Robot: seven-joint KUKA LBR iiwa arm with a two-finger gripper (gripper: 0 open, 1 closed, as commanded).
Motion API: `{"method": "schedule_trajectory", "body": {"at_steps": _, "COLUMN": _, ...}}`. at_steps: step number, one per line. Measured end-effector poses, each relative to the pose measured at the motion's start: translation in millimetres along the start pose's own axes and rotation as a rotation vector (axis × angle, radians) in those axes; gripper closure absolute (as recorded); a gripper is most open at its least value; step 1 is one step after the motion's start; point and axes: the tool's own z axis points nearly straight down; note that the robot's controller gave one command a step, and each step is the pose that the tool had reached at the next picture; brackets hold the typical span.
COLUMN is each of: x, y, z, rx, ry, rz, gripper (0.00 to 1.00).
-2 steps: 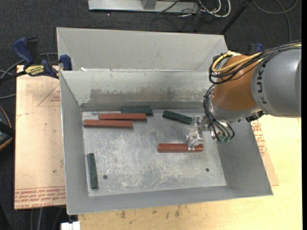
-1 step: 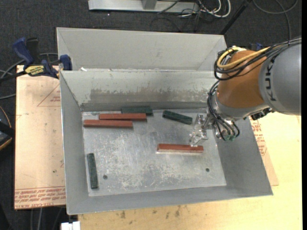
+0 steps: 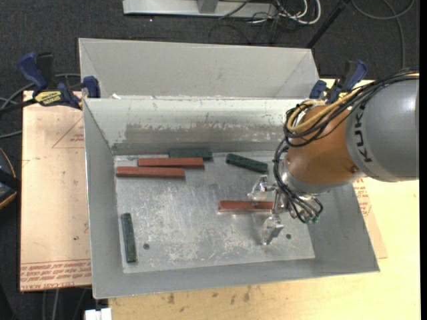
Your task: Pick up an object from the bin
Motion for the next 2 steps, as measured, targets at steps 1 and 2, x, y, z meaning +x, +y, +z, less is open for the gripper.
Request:
{"method": "schedule_trajectory", "body": {"at_steps": 1, "x": -9.0, "y": 4.2, "z": -3.1, "rx": 0.0, "ry": -0.04, "rz": -0.004, "gripper": 1.0}}
{"method": "schedule_trajectory", "body": {"at_steps": 2, "x": 2.7, "y": 3.4, "z": -1.4, "rx": -0.004, "ry": 0.014, "rz": -0.006, "gripper": 0.0}}
